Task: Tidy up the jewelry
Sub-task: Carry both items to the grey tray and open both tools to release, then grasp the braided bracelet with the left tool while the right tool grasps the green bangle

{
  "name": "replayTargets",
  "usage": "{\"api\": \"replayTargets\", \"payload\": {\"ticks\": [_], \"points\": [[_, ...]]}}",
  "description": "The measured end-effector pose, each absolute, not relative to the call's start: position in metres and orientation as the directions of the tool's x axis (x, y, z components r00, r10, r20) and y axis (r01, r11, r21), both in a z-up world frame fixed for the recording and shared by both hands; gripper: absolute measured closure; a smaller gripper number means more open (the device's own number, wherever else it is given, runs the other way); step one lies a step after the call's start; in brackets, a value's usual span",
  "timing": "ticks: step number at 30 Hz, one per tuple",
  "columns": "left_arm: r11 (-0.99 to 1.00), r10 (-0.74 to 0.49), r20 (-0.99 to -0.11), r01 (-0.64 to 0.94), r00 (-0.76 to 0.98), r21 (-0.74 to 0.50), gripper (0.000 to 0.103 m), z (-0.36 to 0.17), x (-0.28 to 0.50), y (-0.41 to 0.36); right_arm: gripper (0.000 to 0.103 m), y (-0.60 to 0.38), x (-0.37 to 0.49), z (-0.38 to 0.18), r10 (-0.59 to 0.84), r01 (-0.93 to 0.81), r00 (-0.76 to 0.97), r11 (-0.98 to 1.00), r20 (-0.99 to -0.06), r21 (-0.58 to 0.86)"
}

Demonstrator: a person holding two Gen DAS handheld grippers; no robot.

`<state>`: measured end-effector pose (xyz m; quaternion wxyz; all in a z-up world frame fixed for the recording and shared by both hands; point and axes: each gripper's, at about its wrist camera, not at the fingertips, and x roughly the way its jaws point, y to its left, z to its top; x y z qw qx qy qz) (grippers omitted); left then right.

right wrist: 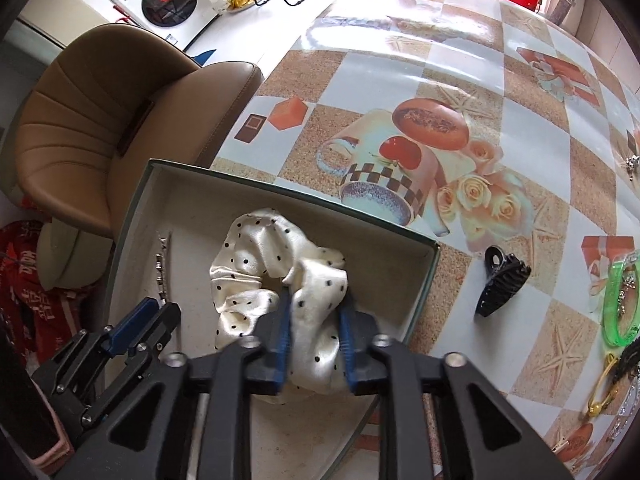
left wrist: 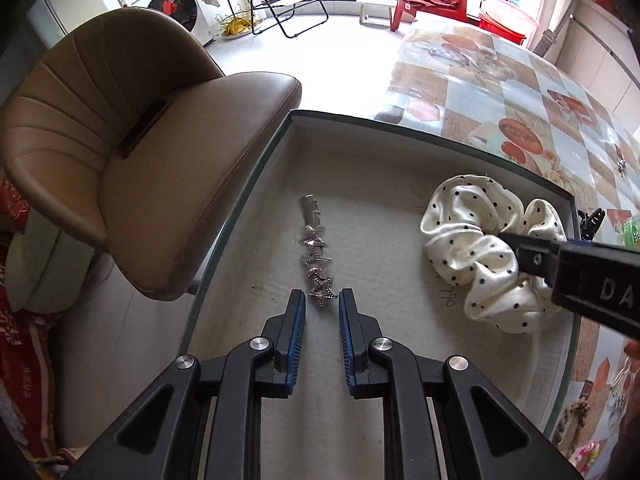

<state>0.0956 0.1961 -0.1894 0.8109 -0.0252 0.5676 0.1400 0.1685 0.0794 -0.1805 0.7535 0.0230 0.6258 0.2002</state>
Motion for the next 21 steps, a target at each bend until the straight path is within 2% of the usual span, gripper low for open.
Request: {"api": "replayTargets", "payload": {"ticks": [8, 9, 10, 11, 12, 14, 18, 21], "points": [[0.958, 0.185, -0.928, -0.271, 0.322, 0.096, 0.082, -0.174, 0.088, 0.193, 0.052, 0.044, 0.169, -0.146, 0.421, -0.233, 0.192, 0.897, -0.887, 0.375], [0.958, 0.18, -0.928, -0.272, 0.326, 0.091, 0.075, -0.172, 0.086, 0.194, 0.051, 0.036, 0.166, -0.139, 0.428, -0.224, 0.202, 0.896, -0.881, 0.384], [0.958, 0.179, -0.927, -0.273, 0.329, 0.087, 0.058, -0.169, 0.084, 0.193, 0.048, 0.029, 0.164, -0.134, 0.432, -0.214, 0.21, 0.895, -0.877, 0.39], [0.955, 0.186, -0.924, -0.281, 0.334, 0.09, 0.012, -0.165, 0.082, 0.193, 0.046, 0.022, 0.161, -0.131, 0.435, -0.206, 0.215, 0.895, -0.874, 0.395], [0.951, 0.2, -0.916, -0.293, 0.347, 0.097, 0.0, -0.161, 0.079, 0.193, 0.045, 0.015, 0.157, -0.128, 0.436, -0.198, 0.22, 0.896, -0.873, 0.397], [0.951, 0.218, -0.895, -0.291, 0.39, 0.104, 0.0, -0.15, 0.075, 0.188, 0.043, -0.001, 0.149, -0.123, 0.431, -0.182, 0.227, 0.9, -0.873, 0.396], [0.964, 0.187, -0.907, -0.246, 0.377, 0.097, 0.0, -0.144, 0.07, 0.171, 0.042, -0.037, 0.125, -0.124, 0.408, -0.115, 0.227, 0.913, -0.884, 0.392], [0.976, 0.168, -0.908, -0.195, 0.383, 0.098, 0.0, -0.14, 0.063, 0.15, 0.031, -0.072, 0.108, -0.127, 0.386, -0.047, 0.227, 0.921, -0.894, 0.386]]}}
